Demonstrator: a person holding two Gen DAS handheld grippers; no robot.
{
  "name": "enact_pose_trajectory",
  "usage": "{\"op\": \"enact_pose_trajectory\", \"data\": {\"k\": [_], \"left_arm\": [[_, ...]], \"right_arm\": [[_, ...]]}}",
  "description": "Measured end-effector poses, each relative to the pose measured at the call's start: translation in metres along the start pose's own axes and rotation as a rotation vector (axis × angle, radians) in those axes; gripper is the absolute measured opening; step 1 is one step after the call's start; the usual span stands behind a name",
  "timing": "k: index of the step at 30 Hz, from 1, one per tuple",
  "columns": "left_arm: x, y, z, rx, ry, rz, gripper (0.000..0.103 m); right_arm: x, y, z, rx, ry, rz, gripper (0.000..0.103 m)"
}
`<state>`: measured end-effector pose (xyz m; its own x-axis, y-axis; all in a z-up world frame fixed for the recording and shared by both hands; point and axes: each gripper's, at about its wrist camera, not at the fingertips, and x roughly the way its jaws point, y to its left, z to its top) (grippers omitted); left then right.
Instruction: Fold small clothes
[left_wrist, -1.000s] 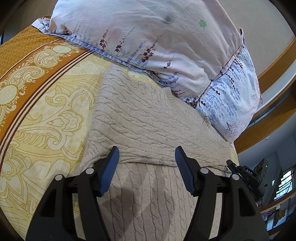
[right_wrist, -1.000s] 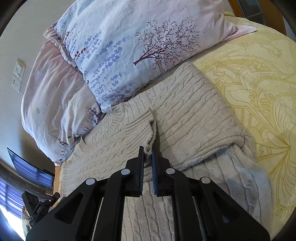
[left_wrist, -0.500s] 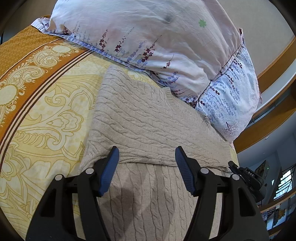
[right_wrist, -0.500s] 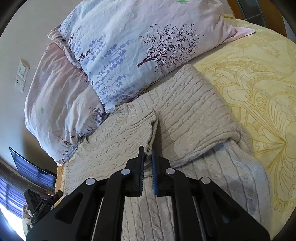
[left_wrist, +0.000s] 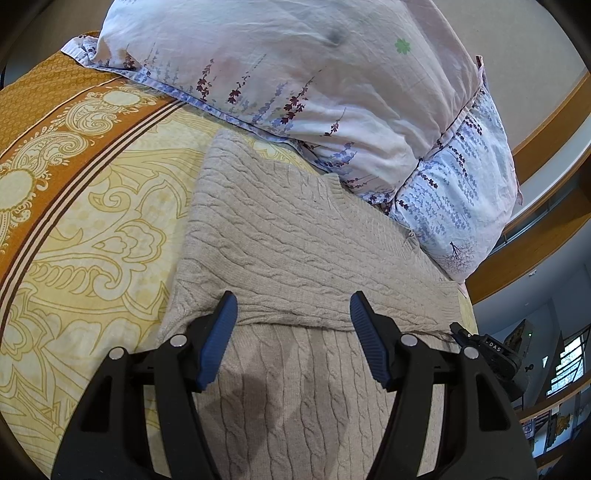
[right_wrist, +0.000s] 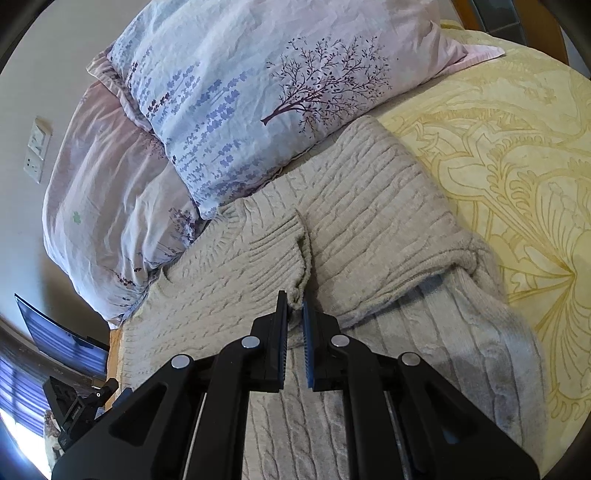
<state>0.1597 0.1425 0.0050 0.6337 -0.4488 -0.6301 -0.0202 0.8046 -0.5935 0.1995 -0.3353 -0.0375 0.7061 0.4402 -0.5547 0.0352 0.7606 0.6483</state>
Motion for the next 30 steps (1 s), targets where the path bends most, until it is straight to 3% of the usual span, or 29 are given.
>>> {"op": "enact_pose_trajectory", "data": {"k": [30], "left_arm": [[0.0013, 0.0076, 0.006, -0.037, 0.009, -0.053, 0.064]], "right_arm": [[0.0037, -0.0049, 0.0002, -0.002, 0.021, 0.0, 0.008]]}}
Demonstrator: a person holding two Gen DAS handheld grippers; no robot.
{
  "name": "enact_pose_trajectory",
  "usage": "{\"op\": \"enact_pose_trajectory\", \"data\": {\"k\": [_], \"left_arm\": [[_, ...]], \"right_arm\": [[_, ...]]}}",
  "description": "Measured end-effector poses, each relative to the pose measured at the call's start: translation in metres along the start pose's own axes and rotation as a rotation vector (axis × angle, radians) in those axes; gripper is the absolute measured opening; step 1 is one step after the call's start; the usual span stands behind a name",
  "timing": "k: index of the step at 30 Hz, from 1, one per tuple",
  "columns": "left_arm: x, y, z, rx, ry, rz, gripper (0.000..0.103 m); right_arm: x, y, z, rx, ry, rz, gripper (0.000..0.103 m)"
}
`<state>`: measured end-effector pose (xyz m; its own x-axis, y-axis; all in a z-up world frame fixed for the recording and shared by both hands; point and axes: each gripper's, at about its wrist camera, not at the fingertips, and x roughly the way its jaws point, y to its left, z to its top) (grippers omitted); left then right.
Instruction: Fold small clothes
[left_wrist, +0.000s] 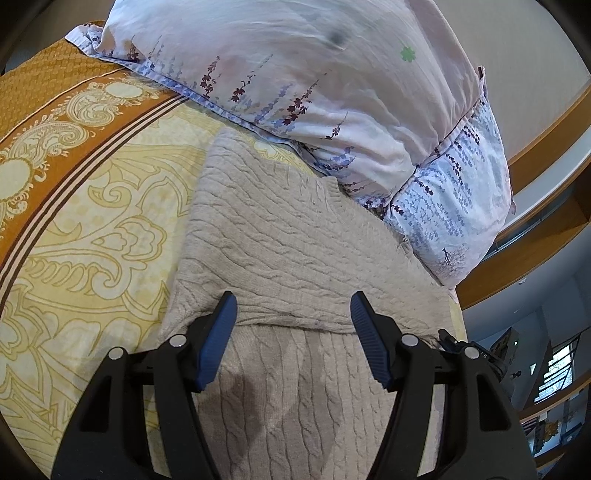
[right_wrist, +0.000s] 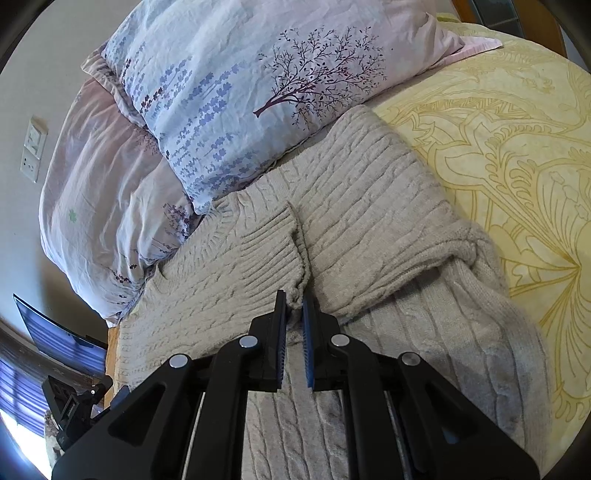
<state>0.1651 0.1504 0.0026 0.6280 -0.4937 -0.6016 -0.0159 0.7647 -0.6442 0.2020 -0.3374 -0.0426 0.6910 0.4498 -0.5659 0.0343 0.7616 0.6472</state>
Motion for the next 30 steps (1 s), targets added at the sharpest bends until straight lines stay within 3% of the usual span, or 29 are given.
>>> {"op": "enact_pose_trajectory", "data": {"k": [9, 30], "left_arm": [[-0.0002, 0.0075, 0.0029, -0.046, 0.005, -0.04, 0.064], [-0.0012, 0.0078, 0.0029, -0.047, 0.006, -0.042, 0.064]], "right_arm": [[0.0003, 0.0002, 0.0001, 0.0, 0.001, 0.002, 0.007], [-0.0008, 0.0007, -0.0002, 0.003, 0.002, 0.005, 0.007]]}}
